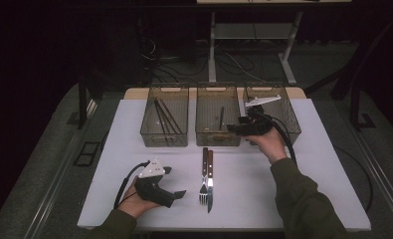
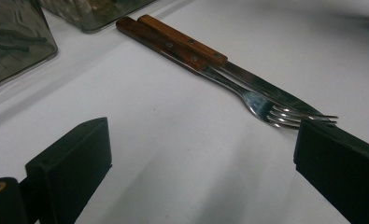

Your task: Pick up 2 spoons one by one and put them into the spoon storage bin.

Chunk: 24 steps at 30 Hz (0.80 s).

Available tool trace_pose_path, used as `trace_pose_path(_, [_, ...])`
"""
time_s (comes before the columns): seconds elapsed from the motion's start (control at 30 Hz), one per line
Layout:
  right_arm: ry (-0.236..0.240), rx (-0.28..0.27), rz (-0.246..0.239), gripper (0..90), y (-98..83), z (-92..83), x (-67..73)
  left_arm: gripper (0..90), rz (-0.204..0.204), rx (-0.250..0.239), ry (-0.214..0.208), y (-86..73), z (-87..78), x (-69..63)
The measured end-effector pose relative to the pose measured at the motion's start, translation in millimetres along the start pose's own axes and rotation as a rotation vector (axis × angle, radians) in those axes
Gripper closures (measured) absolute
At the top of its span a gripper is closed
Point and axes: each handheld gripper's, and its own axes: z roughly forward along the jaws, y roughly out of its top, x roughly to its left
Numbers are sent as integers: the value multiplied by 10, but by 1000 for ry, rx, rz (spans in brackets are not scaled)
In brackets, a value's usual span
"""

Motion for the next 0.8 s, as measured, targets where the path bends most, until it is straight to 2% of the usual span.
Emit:
trace_pose_path(0.13, [35, -9, -17, 284, -87, -103, 39, 28, 1, -2, 1, -3, 3, 2])
trace_pose_path(0.27, [16, -2, -29, 204, -214, -199, 86, 29, 1, 4, 4, -2, 3, -2])
trace_pose_path(0.47, [66, -1, -33, 192, -444, -333, 104, 36, -7, 7, 8, -6, 10, -1])
trace_pose_path(0.63, [30, -2, -98, 178, -631, -401, 143, 36, -9, 8, 11, -6, 9, -5])
trace_pose_path(0.77, [30, -12, -115, 174, -788, -463, 168, 36, 1, 16, 11, -4, 0, 0])
trace_pose_path(0.8, [30, -18, -122, 150, -830, -475, 178, 36, 1, 15, 10, -3, -2, -2])
